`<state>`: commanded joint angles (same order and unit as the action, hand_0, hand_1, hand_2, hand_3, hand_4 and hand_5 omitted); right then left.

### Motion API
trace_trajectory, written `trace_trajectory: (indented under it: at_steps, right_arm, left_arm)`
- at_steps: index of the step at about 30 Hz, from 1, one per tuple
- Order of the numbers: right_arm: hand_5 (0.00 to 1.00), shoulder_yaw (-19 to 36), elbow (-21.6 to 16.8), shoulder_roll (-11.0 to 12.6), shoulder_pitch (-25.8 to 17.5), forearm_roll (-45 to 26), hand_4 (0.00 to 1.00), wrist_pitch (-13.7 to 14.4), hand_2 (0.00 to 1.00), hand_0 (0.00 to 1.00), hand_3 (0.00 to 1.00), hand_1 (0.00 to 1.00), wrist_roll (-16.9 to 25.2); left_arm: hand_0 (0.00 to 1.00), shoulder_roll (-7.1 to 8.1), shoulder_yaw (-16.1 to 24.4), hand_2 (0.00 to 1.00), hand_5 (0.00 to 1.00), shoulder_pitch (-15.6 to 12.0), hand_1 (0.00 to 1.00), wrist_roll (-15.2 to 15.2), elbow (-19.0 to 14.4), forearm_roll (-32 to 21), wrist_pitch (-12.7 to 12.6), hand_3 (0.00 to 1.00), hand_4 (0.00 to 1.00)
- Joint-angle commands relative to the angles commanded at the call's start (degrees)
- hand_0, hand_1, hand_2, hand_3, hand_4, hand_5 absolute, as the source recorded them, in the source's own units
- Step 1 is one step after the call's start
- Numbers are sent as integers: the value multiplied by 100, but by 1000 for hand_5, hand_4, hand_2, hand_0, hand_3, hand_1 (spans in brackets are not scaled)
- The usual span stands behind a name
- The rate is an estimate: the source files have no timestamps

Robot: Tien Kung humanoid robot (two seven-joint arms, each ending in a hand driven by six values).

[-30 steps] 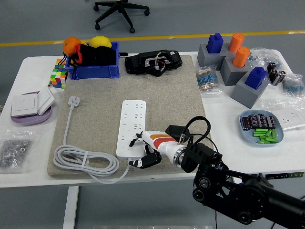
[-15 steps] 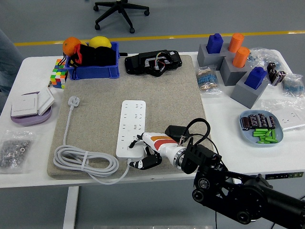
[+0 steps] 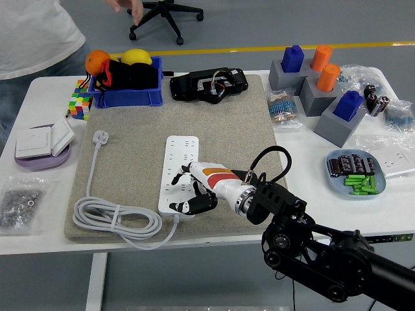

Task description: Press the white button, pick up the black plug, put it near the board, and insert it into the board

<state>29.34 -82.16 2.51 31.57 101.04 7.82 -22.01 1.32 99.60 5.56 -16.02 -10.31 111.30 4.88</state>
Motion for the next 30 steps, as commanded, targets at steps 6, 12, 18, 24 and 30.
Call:
trace_trajectory:
  at_steps: [6,12,18,24,30]
  right_arm:
    - [372,316,-75,49,-110,224,863,218,172,101,650,79,401]
    - [344,688,3,119,-274,457,886,229,481,482,676,442,541]
    - [313,1038,144,159,-452,622,923,69,699,732,730,720,611]
    - [279,1260,305,229,-622,544,978,-31,852,886,807,874,695]
    - [251,1504,381,315,-865,549,985,-137,845,880,808,870,733]
  left_arm:
    - [625,-6,-2,635,399,5,630,4,0,-12,-4,694,558]
    - [625,-13,10,636,400,8,630,6,0,-15,-8,694,558]
    - [624,-21,9,635,398,4,630,9,0,0,-9,693,557]
    - [624,-29,13,636,396,0,630,11,0,11,-9,693,557]
    - [625,-37,16,636,396,-2,630,11,0,-4,-12,693,556]
